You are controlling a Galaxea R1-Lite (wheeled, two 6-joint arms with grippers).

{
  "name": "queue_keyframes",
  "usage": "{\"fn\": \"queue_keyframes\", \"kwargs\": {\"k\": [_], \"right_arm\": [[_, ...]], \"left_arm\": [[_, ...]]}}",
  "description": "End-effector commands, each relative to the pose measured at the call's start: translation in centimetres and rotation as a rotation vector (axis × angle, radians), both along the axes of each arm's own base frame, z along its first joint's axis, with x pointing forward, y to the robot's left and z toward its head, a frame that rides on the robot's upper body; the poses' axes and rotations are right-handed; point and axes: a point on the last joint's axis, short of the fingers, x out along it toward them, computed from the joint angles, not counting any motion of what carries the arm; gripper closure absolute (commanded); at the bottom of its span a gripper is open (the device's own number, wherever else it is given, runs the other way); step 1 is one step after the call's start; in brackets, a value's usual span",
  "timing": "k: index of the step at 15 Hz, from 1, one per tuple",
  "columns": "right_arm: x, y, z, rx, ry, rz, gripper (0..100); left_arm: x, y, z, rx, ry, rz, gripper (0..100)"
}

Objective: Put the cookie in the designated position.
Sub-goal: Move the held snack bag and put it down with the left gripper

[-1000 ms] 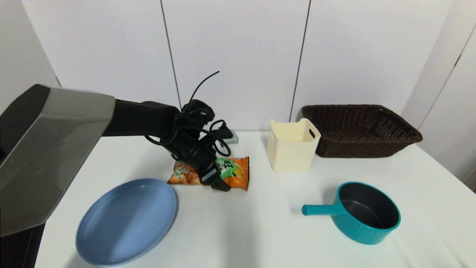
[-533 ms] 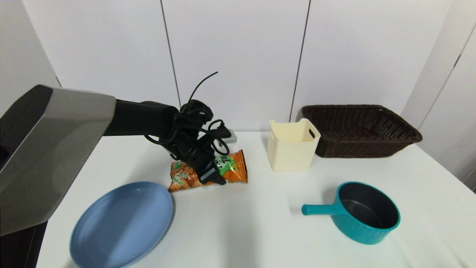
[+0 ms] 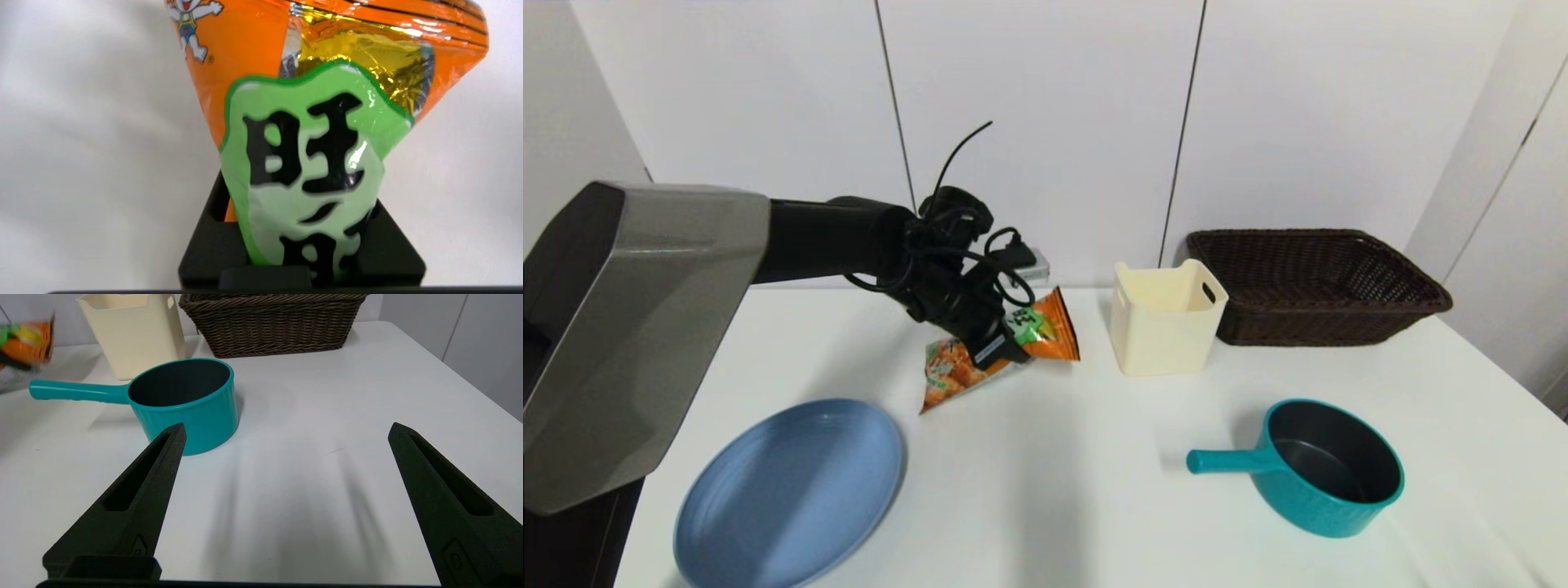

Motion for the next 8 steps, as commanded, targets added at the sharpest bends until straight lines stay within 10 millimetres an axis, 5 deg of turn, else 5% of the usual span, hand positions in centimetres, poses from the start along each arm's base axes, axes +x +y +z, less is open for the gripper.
{"fn": "queue_keyframes", "kwargs": {"k": [1, 3, 8], "right_arm": [[0.1, 0.0, -0.3, 0.000, 0.012, 0.000, 0], [0.1, 0.0, -0.3, 0.000, 0.012, 0.000, 0], [0.1, 0.0, -0.3, 0.000, 0.012, 0.000, 0]], "left_arm": [[0.5, 0.5, 5.2, -0.125, -0.231, 0.008, 100], [0.4, 1.9, 6.9, -0.136, -0.289, 0.028, 100], [-0.5, 10.6, 8.2, 0.031, -0.330, 0.069, 100]]}}
